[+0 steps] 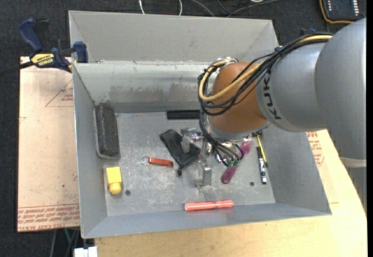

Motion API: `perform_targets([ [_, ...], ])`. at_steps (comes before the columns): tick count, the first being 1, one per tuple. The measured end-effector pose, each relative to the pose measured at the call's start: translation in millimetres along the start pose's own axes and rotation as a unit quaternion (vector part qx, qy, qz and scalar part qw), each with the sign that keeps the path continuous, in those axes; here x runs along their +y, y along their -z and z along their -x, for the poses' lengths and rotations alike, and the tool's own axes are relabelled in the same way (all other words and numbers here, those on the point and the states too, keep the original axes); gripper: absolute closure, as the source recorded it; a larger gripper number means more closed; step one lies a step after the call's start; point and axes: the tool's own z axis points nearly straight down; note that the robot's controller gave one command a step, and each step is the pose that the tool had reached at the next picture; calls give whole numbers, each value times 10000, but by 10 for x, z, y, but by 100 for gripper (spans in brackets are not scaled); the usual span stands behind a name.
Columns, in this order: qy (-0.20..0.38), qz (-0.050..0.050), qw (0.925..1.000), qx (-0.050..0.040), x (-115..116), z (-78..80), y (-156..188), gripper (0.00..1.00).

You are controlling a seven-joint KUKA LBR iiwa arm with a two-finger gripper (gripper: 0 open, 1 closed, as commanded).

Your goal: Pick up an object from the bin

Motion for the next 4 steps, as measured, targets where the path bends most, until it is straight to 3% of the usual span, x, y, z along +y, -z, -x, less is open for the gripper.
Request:
perform_targets([
  [1, 920, -22, 9957, -52, 302, 136, 21, 0],
  [2, 590, -10, 9982, -40, 306, 123, 20, 0],
  [3, 898, -14, 9959, -59, 307, 141, 25, 0],
  [4, 765, -10, 9971, -65, 307, 144, 35, 100],
])
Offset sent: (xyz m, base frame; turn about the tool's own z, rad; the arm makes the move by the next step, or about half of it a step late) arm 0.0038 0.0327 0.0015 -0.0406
